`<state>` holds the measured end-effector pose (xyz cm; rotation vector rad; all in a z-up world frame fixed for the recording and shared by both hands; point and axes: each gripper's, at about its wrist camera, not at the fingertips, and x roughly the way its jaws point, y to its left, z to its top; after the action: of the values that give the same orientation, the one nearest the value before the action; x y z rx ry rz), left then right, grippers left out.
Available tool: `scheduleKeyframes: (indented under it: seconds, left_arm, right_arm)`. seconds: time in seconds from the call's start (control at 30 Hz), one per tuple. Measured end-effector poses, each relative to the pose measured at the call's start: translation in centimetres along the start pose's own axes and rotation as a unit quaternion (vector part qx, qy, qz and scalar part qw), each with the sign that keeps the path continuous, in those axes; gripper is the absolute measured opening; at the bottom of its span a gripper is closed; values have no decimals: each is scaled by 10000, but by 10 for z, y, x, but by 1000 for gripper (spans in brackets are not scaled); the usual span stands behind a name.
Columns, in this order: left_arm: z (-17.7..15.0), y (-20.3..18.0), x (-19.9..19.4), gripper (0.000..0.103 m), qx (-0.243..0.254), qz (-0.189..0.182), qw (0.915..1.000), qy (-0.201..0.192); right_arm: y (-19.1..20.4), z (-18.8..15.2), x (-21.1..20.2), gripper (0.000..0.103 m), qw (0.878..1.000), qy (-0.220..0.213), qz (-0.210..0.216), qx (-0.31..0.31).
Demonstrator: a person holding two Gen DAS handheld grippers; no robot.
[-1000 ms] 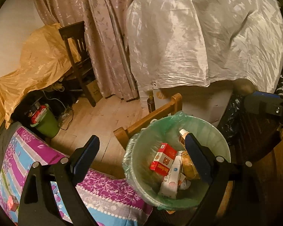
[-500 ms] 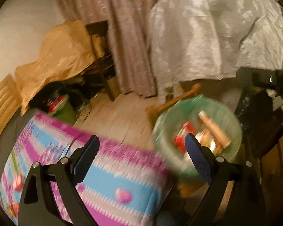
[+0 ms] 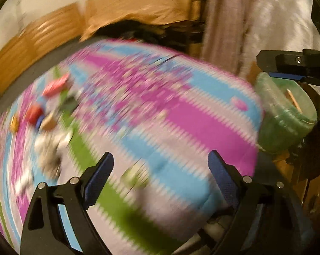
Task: Collect trash
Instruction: 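Swing both open tools back to the trash on the bed, then grasp the white cloth bundle with the left tool while the right tool grasps the blue bottle cap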
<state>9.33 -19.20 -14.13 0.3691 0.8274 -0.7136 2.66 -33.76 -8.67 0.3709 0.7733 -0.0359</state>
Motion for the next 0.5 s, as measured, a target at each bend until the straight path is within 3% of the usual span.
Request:
scheduleKeyframes:
  seconds: [0.1, 0.27, 0.37, 0.5]
  left_arm:
    - [-38, 50, -8, 86, -692, 117, 9974, 148]
    - [-101, 136, -28, 83, -1850, 419, 9815, 246]
    - [-119, 179, -41, 83, -2186, 619, 9738, 87]
    - [-119, 226, -49, 83, -2171, 623, 9740, -158]
  right_arm:
    - [48, -5, 37, 80, 9980, 372, 207, -464]
    - [101, -14, 86, 80, 9904, 834, 472, -995]
    - [127, -11, 114, 80, 9853, 984, 611, -1254]
    - [167, 19, 159, 80, 9778, 959, 809, -1680]
